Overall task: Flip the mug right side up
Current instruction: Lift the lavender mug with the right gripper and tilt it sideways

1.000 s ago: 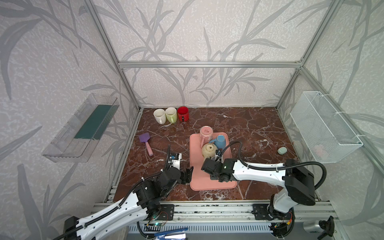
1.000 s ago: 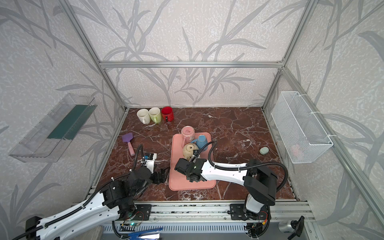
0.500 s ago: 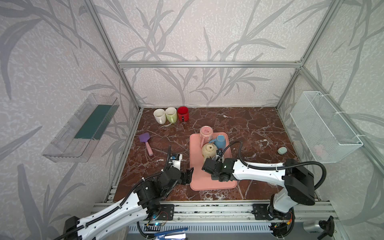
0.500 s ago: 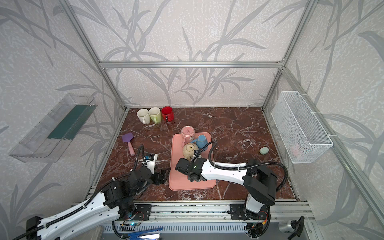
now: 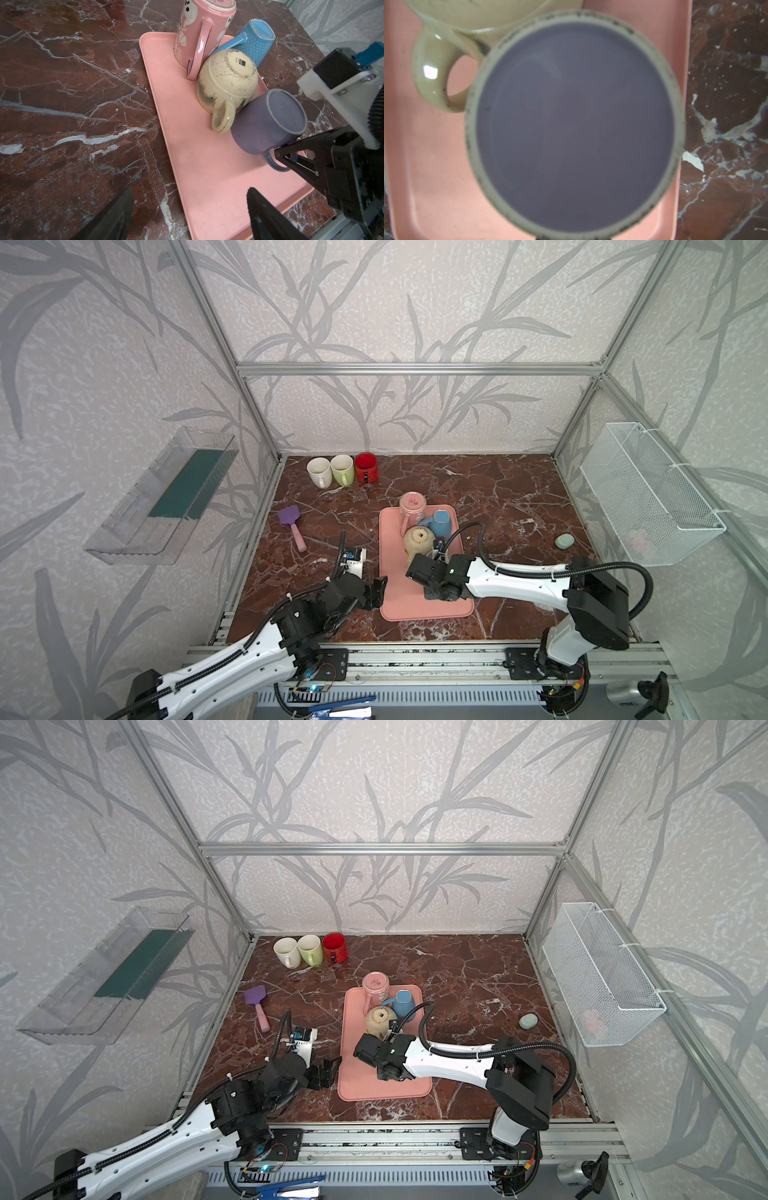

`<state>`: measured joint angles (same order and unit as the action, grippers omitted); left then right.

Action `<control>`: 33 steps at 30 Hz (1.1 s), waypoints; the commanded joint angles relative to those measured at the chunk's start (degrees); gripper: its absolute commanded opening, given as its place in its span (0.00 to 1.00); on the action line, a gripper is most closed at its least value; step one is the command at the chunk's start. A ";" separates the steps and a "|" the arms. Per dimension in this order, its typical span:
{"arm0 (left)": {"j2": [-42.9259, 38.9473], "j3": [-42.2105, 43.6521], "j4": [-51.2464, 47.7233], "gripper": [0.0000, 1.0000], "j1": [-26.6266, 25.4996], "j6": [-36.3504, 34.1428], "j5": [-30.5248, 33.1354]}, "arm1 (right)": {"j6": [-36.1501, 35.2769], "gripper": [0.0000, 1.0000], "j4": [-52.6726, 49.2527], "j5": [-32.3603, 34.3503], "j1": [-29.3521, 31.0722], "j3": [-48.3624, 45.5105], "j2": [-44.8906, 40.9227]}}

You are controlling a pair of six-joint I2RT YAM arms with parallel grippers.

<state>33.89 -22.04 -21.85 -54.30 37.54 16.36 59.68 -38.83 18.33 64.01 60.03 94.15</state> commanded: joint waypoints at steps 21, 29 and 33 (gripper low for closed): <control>3.20 -3.11 4.68 0.84 2.27 2.61 -4.38 | -14.12 0.00 13.78 -5.95 -2.21 -16.28 -27.39; 4.15 -3.36 11.61 0.84 3.22 3.07 -7.68 | -19.58 0.00 17.36 -11.21 -4.86 -22.39 -42.46; 4.43 -2.97 17.37 0.84 3.94 2.72 -11.25 | -22.35 0.00 19.94 -18.01 -10.90 -24.44 -48.20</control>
<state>38.17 -23.46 -10.61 -50.87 39.72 8.03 41.08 -25.80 4.84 55.72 36.01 49.41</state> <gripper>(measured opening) 0.838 0.159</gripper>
